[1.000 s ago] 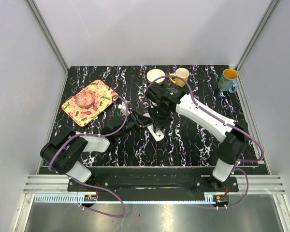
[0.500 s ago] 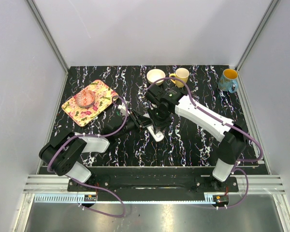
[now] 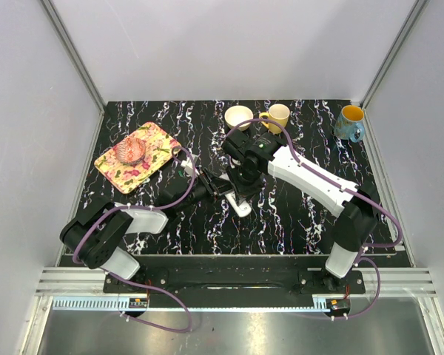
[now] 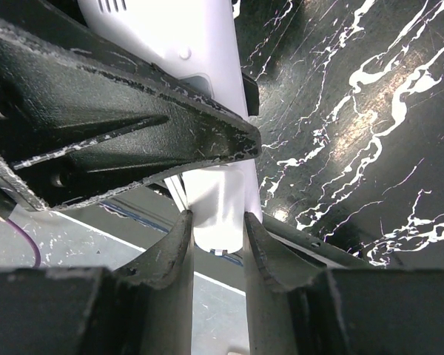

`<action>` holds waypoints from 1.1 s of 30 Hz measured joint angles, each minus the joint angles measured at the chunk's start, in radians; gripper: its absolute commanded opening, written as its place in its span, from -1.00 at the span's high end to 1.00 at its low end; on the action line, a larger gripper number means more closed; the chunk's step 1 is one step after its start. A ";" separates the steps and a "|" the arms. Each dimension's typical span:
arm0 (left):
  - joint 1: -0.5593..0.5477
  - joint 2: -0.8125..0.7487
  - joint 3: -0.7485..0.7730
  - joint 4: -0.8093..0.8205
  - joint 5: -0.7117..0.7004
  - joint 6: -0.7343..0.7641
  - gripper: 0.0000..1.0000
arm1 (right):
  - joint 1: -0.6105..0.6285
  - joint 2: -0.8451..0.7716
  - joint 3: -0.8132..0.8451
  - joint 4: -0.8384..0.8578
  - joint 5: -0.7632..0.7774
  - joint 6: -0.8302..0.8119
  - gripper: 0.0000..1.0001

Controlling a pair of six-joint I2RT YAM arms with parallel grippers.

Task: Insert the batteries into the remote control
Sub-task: Load the battery cover into the remote control.

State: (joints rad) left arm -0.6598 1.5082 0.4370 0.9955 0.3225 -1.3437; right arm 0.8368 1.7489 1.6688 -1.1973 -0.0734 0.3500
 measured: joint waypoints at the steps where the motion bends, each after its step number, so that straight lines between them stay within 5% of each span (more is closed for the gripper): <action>1: 0.000 0.001 0.000 0.001 0.003 -0.001 1.00 | 0.000 0.000 0.001 -0.003 -0.001 -0.002 1.00; 33: -0.011 0.035 0.000 0.067 0.062 -0.031 1.00 | 0.007 0.000 0.039 -0.080 -0.025 -0.051 1.00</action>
State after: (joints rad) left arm -0.6712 1.5429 0.4374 1.0626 0.3843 -1.3750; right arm 0.8436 1.7485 1.7077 -1.2770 -0.0986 0.2989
